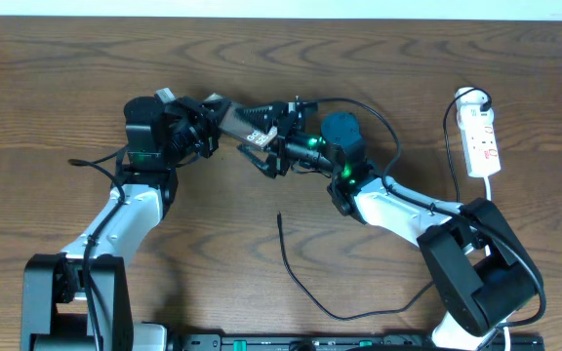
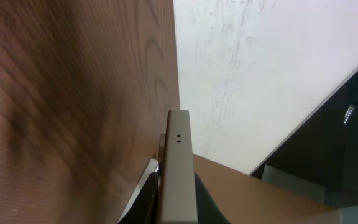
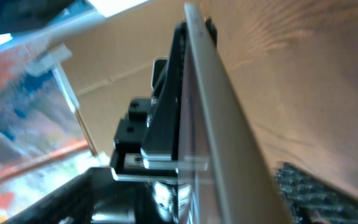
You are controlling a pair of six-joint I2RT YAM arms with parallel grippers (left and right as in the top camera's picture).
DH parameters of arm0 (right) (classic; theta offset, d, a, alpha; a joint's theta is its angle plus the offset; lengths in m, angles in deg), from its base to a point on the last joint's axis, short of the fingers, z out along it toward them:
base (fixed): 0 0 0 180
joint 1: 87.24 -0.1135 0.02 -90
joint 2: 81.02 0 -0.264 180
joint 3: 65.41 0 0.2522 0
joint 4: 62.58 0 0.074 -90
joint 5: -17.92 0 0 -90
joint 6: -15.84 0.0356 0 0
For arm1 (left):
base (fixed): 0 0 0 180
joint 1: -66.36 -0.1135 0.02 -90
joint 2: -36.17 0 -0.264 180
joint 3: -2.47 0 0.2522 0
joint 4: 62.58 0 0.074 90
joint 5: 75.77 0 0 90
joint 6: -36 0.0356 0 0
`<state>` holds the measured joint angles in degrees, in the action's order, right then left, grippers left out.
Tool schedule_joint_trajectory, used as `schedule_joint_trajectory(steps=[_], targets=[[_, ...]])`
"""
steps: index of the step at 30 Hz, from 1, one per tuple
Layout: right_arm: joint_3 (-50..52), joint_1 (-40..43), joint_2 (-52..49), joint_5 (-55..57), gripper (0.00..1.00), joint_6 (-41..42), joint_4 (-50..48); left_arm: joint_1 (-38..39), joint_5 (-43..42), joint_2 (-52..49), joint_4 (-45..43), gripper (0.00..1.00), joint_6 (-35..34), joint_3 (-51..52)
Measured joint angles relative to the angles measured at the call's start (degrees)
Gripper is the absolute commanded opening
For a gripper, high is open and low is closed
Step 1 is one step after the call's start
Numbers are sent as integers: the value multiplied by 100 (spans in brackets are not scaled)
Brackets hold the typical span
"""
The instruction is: Plug charger to phone and switch on socket
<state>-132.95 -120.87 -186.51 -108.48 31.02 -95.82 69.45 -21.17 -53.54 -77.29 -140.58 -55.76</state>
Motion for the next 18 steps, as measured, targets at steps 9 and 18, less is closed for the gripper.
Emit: schedule_joint_trajectory(steps=[9,18], targets=[[0,28,2,0,99,-39,4,-487,-166,0,-155,7,0,4],[0,431,2,-278,99,-730,7,-2181,-1224,-11,-457,8,105,4]])
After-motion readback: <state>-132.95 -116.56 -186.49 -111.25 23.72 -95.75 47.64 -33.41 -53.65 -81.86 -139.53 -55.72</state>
